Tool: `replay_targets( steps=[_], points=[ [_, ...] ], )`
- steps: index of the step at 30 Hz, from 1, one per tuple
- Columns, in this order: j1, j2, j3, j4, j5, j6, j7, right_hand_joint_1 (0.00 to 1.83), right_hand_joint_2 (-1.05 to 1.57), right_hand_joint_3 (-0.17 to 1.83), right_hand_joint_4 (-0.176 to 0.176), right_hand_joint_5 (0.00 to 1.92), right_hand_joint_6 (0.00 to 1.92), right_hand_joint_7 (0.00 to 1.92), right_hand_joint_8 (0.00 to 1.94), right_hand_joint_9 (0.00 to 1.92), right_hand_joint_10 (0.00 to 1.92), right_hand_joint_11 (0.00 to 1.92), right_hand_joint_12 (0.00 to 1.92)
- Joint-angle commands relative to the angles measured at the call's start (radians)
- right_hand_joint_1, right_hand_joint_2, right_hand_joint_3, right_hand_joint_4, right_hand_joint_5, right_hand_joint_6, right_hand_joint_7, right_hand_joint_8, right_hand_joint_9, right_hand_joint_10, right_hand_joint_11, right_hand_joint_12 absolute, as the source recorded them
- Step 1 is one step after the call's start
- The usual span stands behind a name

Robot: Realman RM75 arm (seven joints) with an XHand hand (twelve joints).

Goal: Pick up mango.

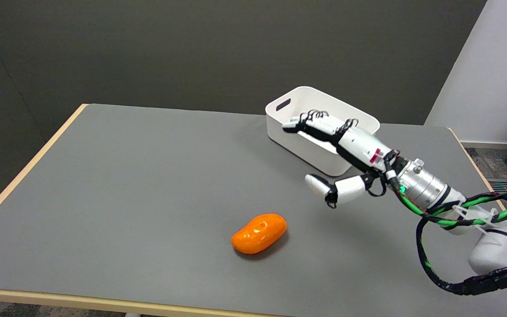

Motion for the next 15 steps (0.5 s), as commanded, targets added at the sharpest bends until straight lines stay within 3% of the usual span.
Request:
replay_targets(
  steps=[1, 15],
  points=[
    [0.124, 0.054, -0.295, 0.056, -0.003, 0.05, 0.006, 0.59, 0.64, 1.06, 0.125, 0.19, 0.49, 0.24, 0.37, 0.22, 0.6, 0.15, 1.09],
    [0.125, 0.009, -0.339, 0.105, -0.003, 0.049, -0.001, 0.73, 0.66, 1.01, 0.115, 0.26, 0.53, 0.33, 0.4, 0.28, 0.66, 0.16, 1.2]
  ],
)
